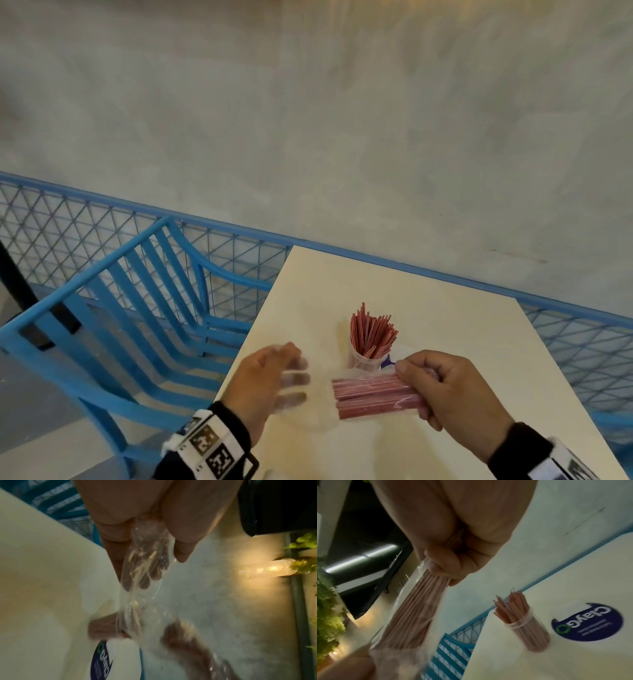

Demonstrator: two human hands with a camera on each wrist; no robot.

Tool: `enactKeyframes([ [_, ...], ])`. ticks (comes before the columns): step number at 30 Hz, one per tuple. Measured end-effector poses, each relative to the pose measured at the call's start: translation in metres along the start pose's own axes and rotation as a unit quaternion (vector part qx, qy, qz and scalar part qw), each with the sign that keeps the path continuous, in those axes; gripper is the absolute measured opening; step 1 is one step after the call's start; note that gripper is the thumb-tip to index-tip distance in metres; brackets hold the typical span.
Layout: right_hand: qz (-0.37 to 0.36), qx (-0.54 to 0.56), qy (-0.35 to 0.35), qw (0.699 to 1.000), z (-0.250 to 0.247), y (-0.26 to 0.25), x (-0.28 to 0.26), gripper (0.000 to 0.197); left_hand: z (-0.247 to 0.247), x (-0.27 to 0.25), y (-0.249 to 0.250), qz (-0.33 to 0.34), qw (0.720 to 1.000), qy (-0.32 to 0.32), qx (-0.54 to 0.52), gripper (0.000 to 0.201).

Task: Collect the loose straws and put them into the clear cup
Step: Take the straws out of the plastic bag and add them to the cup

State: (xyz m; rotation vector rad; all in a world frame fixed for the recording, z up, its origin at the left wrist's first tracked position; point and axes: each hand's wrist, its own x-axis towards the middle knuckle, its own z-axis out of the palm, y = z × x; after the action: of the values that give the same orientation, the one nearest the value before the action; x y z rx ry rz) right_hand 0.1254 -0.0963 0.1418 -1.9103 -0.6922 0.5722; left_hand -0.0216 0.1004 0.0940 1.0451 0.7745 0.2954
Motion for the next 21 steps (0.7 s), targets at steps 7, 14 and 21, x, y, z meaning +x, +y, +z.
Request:
enactKeyframes([
  [7,-0.016,0.022,-0.032,0.999,0.034,0.003,0.003,0.015,0.039,-0.010,-0.030,-0.164,0.965,-0.097,-0.178,0.038],
  [14,-0.028,0.015,0.053,0.998,0.048,0.010,0.004,0.011,0.046,-0.012,-0.033,-0.204,0.966,-0.056,-0.151,0.049],
  [21,-0.063,0.024,0.057,0.996,0.036,-0.013,0.016,0.018,0.041,-0.002,-0.030,-0.180,0.968,-0.053,-0.166,0.046],
])
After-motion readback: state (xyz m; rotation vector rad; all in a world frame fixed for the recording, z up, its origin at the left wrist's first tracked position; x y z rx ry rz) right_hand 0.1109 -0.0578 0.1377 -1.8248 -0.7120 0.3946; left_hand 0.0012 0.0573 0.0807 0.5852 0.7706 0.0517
